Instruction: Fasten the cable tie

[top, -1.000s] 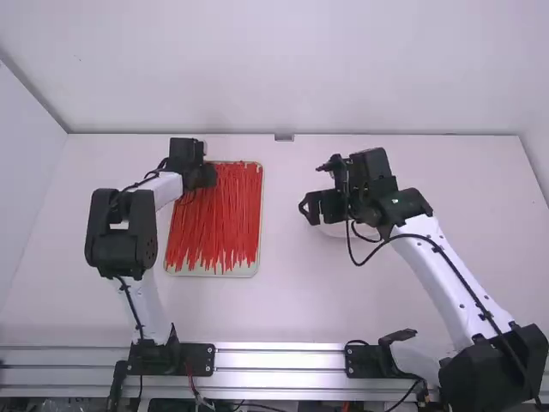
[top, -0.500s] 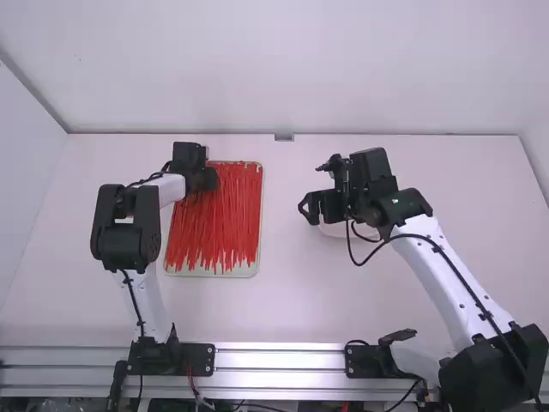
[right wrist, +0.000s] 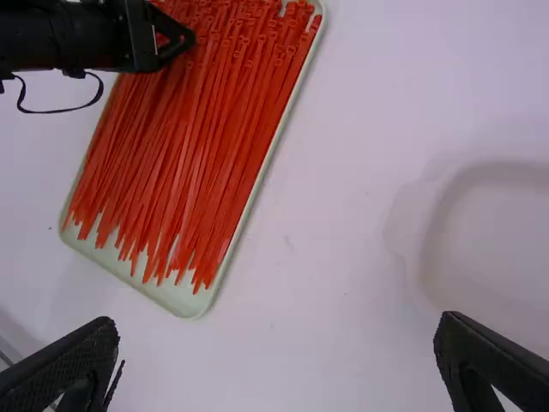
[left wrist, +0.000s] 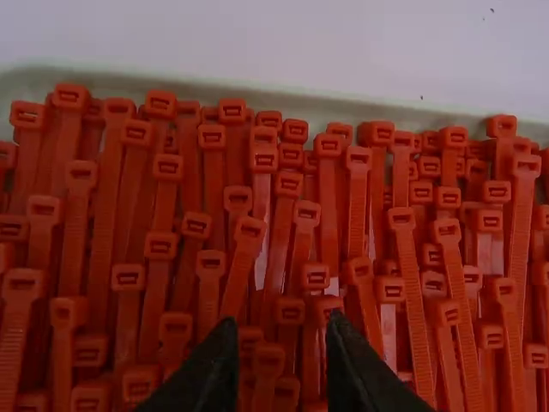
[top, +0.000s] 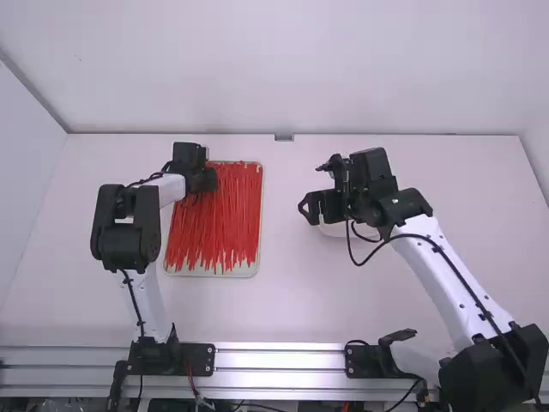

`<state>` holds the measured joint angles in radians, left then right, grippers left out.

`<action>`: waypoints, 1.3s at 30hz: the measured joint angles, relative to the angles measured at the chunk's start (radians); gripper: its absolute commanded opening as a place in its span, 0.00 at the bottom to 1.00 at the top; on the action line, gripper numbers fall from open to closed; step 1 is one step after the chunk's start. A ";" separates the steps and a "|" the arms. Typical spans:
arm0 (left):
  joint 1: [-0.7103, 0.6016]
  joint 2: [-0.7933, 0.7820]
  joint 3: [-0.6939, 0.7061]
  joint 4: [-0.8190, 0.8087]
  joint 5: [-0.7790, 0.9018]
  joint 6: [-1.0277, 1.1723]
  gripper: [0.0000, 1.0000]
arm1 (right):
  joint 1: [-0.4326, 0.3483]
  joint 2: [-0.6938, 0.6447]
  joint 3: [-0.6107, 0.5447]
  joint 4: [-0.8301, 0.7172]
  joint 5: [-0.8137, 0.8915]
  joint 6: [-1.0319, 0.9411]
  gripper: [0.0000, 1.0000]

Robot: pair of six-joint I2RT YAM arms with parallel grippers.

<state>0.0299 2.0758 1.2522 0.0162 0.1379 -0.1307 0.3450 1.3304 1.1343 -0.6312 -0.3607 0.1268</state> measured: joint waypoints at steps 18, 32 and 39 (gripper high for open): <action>0.000 0.000 0.000 -0.023 0.000 0.019 0.15 | 0.000 0.000 0.000 0.000 0.000 -0.003 0.98; 0.000 0.000 0.000 -0.025 -0.001 0.018 0.06 | 0.000 0.000 0.000 0.000 0.000 -0.002 0.98; 0.000 0.000 0.000 -0.012 -0.003 0.018 0.05 | 0.000 0.000 0.000 0.000 0.000 -0.002 0.98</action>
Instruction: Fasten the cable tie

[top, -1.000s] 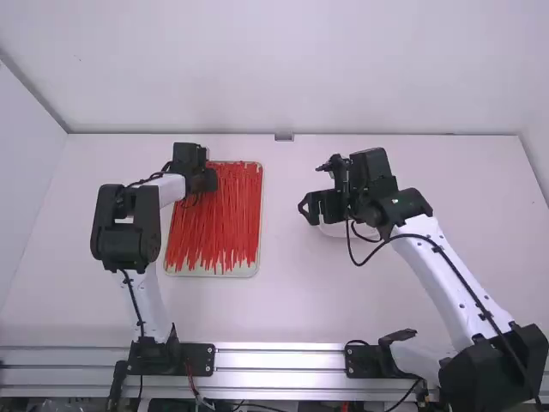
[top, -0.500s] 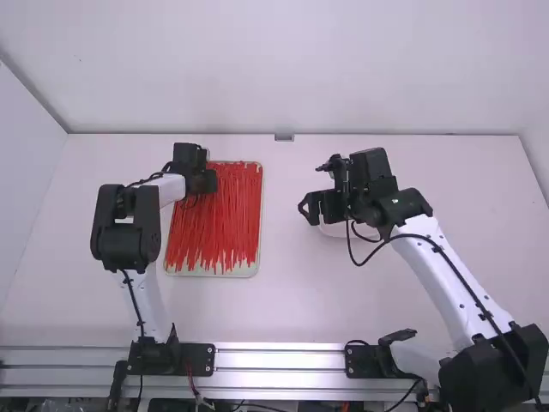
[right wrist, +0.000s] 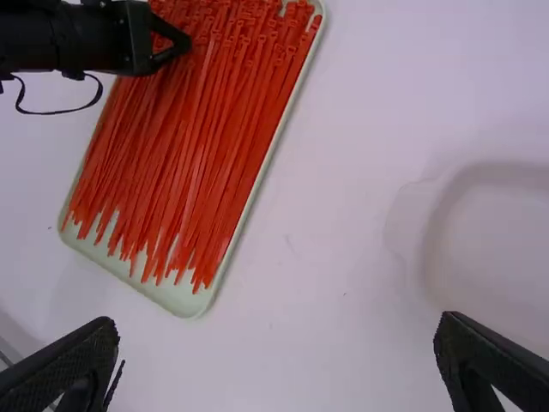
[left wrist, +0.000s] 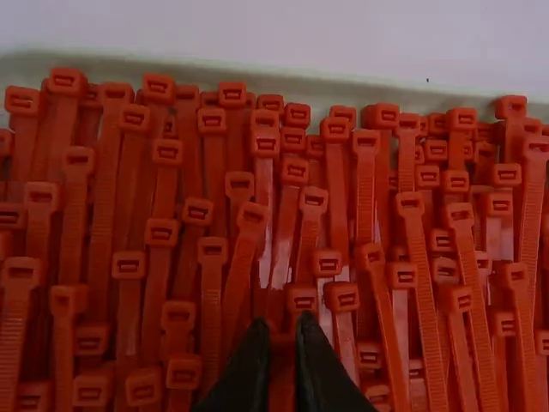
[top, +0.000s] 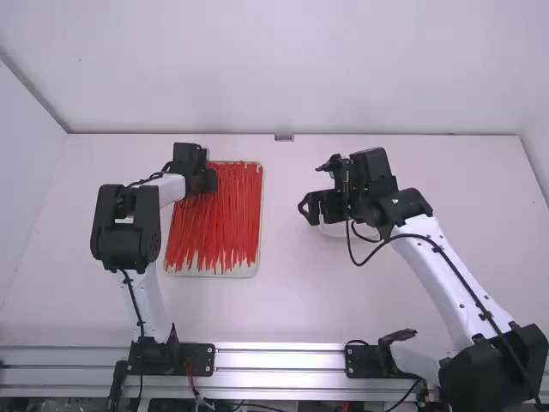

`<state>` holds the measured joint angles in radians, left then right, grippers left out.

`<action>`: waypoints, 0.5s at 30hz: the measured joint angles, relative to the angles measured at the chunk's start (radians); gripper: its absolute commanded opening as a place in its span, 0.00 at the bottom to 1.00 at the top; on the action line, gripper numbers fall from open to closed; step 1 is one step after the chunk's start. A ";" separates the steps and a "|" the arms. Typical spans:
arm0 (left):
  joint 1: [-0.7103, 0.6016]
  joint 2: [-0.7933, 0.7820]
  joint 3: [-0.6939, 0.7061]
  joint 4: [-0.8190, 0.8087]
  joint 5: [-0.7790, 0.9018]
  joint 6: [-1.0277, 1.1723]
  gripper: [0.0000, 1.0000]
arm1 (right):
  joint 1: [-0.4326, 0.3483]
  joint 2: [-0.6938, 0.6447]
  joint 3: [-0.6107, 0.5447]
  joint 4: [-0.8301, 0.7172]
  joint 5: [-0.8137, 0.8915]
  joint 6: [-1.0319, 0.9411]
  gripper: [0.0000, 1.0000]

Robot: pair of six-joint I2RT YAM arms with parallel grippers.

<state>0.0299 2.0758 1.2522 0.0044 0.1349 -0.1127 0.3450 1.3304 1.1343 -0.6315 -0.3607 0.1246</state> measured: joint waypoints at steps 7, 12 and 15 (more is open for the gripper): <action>0.000 0.000 0.041 -0.025 0.000 -0.004 0.04 | 0.000 0.000 0.000 0.000 0.000 0.000 0.98; 0.000 0.000 0.172 -0.103 0.000 -0.003 0.03 | 0.000 0.000 0.000 0.001 0.000 0.000 0.98; 0.000 0.000 0.267 -0.163 0.000 -0.003 0.03 | 0.000 0.000 0.000 0.003 0.000 0.000 0.98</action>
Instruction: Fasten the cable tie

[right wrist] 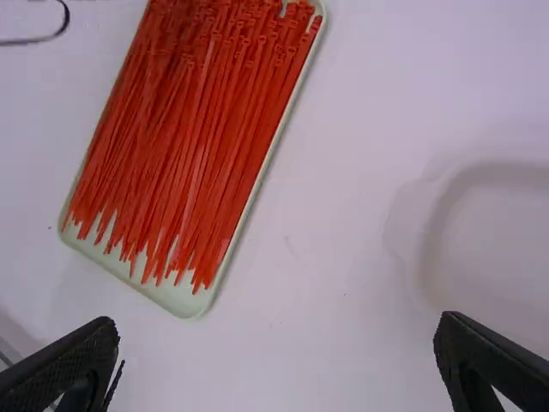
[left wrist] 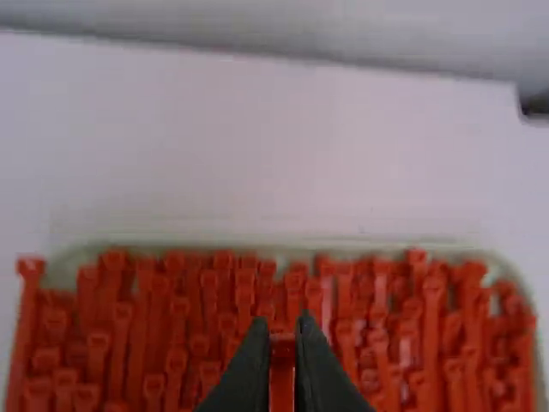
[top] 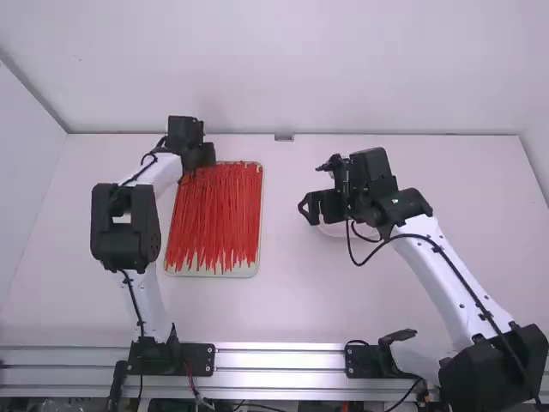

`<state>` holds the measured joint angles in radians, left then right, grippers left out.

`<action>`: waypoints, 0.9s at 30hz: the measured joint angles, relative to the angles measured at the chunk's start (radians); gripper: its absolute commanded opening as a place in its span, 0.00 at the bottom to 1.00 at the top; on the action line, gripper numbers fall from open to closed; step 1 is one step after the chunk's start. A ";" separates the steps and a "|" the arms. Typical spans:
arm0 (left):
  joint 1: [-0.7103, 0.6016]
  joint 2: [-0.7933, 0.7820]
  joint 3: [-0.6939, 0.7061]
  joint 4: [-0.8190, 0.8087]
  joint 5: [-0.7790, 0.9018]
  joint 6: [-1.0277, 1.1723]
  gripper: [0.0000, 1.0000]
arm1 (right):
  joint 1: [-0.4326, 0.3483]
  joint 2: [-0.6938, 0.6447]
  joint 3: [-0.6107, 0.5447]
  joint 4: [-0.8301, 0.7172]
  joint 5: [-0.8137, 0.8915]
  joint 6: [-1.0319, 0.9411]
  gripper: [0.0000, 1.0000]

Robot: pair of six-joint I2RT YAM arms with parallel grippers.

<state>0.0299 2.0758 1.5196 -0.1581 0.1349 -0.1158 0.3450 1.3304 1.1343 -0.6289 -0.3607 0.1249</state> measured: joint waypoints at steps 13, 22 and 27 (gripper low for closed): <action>0.000 -0.060 0.283 -0.233 0.055 0.034 0.02 | 0.000 0.000 0.000 0.102 -0.029 0.023 0.98; 0.000 -0.262 0.283 -0.300 0.077 0.046 0.02 | 0.000 -0.010 0.000 0.159 -0.053 0.023 0.98; 0.000 -0.366 0.283 -0.351 0.082 0.059 0.02 | 0.000 -0.010 0.000 0.175 -0.056 0.017 0.98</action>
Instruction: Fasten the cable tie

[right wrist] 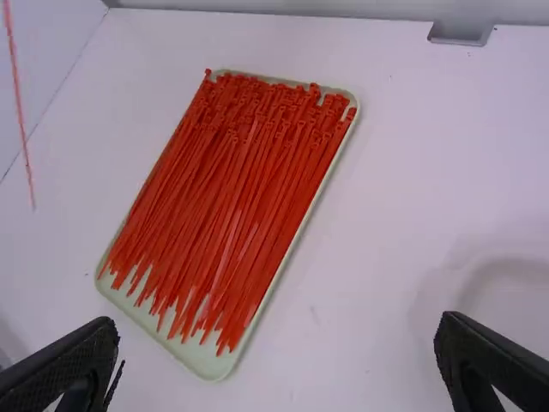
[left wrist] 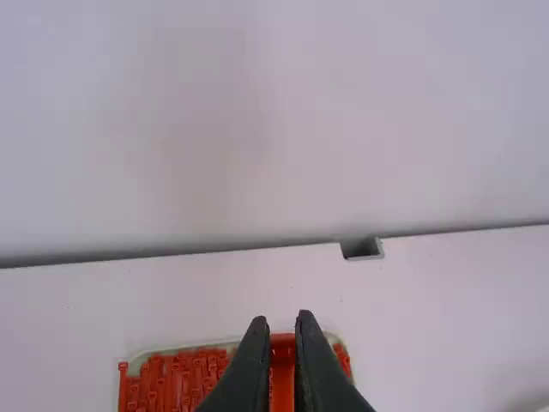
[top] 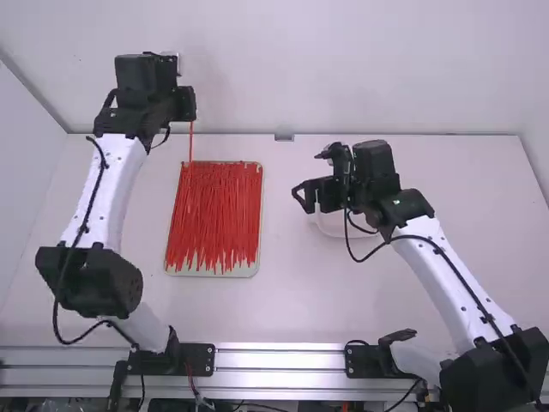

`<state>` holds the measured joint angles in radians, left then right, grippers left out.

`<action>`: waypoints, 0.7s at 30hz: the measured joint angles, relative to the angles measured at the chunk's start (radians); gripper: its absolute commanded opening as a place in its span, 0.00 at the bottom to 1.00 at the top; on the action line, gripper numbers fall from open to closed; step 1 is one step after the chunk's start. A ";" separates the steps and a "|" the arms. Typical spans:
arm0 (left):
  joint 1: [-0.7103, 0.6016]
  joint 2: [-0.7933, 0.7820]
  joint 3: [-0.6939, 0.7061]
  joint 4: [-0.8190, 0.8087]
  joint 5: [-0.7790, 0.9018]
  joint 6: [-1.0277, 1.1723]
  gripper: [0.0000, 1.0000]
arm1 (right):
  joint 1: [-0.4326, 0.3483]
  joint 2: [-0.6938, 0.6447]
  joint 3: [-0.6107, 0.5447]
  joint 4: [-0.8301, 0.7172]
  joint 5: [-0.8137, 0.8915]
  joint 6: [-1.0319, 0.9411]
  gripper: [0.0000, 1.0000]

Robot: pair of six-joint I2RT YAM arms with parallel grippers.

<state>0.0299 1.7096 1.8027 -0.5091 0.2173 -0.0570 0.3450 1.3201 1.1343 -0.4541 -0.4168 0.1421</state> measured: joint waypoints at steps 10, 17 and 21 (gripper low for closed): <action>0.000 -0.182 -0.155 0.019 0.000 0.006 0.02 | 0.000 0.000 0.000 0.045 -0.003 -0.013 0.98; -0.001 -0.362 -0.402 0.174 0.000 -0.010 0.02 | 0.000 0.000 0.000 0.072 -0.029 -0.014 0.98; -0.001 -0.455 -0.558 0.290 0.035 -0.038 0.02 | 0.000 0.000 0.000 0.105 -0.079 -0.014 0.98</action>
<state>0.0292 1.2541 1.2442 -0.2192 0.2520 -0.0952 0.3450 1.3197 1.1343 -0.3492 -0.4961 0.1280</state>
